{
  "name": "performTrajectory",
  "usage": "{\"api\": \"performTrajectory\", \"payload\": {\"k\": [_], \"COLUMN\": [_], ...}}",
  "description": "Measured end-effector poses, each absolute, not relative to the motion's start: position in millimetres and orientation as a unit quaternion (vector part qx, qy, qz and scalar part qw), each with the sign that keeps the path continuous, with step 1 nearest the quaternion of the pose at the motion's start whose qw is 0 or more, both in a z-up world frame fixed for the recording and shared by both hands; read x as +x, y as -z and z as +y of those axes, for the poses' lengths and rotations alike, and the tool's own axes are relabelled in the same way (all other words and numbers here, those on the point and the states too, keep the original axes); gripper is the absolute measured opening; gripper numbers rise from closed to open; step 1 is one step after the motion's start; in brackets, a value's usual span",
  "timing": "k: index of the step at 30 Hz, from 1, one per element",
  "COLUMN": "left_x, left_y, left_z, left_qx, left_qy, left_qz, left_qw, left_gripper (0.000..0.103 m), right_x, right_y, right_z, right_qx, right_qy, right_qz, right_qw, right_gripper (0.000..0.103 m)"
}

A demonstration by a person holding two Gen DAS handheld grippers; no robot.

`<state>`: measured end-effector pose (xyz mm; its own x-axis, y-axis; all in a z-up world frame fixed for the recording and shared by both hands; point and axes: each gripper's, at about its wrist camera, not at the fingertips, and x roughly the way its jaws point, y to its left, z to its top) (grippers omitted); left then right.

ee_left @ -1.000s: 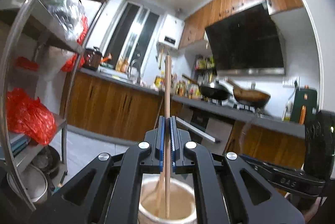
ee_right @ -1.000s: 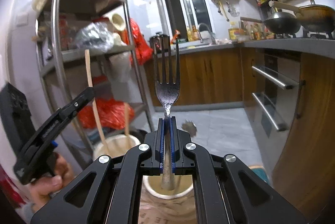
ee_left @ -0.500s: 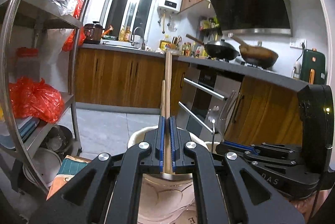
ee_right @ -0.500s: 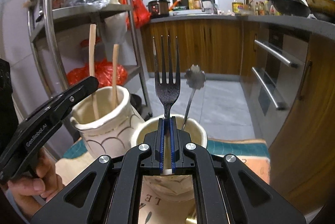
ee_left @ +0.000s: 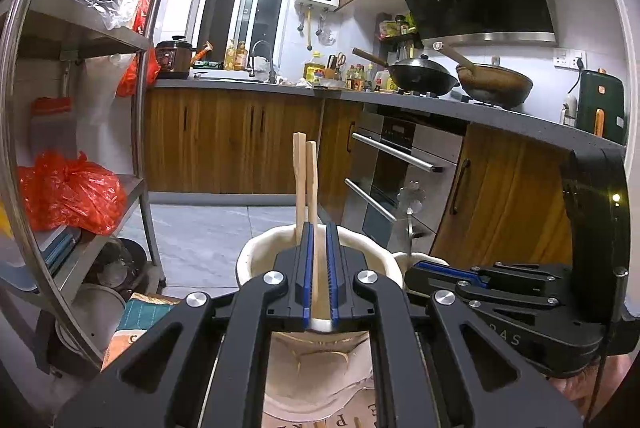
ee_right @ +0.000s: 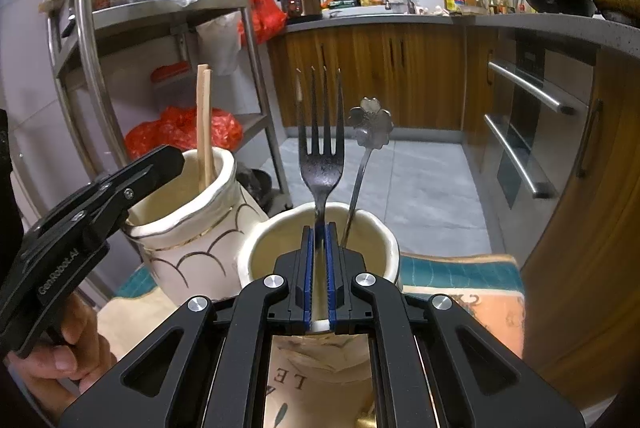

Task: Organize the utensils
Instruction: 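Drop the chopstick into the tall holder while the right tool drops the fork into the short holder, then return both tools to the table toward the chopsticks and yellow spoons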

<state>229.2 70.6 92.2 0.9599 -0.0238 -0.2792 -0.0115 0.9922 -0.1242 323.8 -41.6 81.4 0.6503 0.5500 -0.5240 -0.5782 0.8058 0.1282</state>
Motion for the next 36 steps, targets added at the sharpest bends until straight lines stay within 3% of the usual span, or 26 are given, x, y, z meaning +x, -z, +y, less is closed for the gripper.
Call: {"api": "performTrajectory", "payload": {"k": [4,11,16,36], "left_x": [222.0,194.6,176.6,147.9], "left_y": [-94.8,-103.6,-104.5,-42.8], "left_z": [74.1,84.8,94.1,105.3], "left_qx": [-0.066,-0.069,-0.075,-0.083], "left_qy": [0.005,0.005,-0.009,-0.012], "left_qz": [0.135,0.116,0.112,0.25], "left_qw": [0.989,0.991,0.991,0.965], "left_gripper": [0.009,0.034,0.043,0.043], "right_x": [321.1,301.4,288.5,246.5], "right_y": [-82.8,-97.7,-104.6,-26.1], "right_z": [-42.0,-55.8,-73.4,-140.0], "right_qx": [-0.027,-0.035,-0.033,0.009], "right_qy": [-0.312,-0.312,-0.306,-0.281], "right_qz": [0.277,0.254,0.248,0.363], "right_qw": [0.909,0.915,0.919,0.888], "right_gripper": [0.016,0.017,0.017,0.017]}}
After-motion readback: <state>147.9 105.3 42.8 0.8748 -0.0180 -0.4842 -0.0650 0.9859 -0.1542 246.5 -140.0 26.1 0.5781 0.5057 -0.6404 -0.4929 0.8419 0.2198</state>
